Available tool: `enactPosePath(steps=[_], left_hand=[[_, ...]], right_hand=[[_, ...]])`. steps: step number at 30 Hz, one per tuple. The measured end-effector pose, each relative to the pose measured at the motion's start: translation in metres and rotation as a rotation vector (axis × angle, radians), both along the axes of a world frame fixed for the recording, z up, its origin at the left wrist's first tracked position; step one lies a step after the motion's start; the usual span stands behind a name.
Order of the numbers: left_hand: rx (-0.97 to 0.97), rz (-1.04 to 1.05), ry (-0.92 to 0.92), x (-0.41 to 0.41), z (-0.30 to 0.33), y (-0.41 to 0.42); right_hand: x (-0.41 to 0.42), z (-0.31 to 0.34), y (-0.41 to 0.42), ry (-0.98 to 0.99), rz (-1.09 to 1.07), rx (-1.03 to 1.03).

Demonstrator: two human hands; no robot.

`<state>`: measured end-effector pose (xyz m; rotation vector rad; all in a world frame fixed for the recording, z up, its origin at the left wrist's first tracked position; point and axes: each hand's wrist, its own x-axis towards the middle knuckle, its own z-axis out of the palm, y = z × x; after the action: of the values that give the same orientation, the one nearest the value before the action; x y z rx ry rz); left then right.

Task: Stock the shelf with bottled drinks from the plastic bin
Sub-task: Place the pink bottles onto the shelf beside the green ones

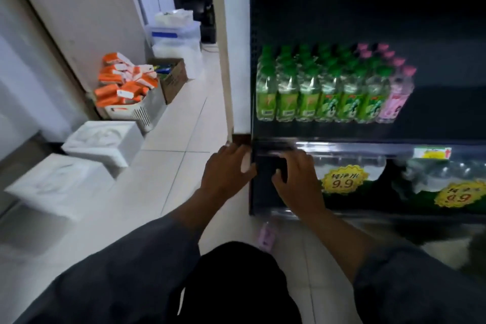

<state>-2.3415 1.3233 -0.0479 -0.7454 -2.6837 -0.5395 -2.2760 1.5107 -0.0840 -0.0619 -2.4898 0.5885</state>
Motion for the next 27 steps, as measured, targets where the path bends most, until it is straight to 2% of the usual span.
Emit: enactPosePath(steps=[8,13,19,27], left_hand=[[-0.015,0.099,-0.199,-0.012,-0.085,-0.040],[-0.049,0.222,-0.346,-0.009,-0.150,-0.075],[-0.064,0.374,-0.496,0.023,-0.227,-0.105],[-0.125,0.477,-0.733,0.046,-0.292,-0.111]], right_hand=[[-0.007,-0.082,-0.036,-0.211,0.040,-0.028],[-0.014,-0.149,-0.046,-0.285,0.017,0.062],[-0.005,-0.216,-0.095,-0.503,0.023,0.107],[-0.005,-0.269,-0.112,-0.770,-0.112,0.158]])
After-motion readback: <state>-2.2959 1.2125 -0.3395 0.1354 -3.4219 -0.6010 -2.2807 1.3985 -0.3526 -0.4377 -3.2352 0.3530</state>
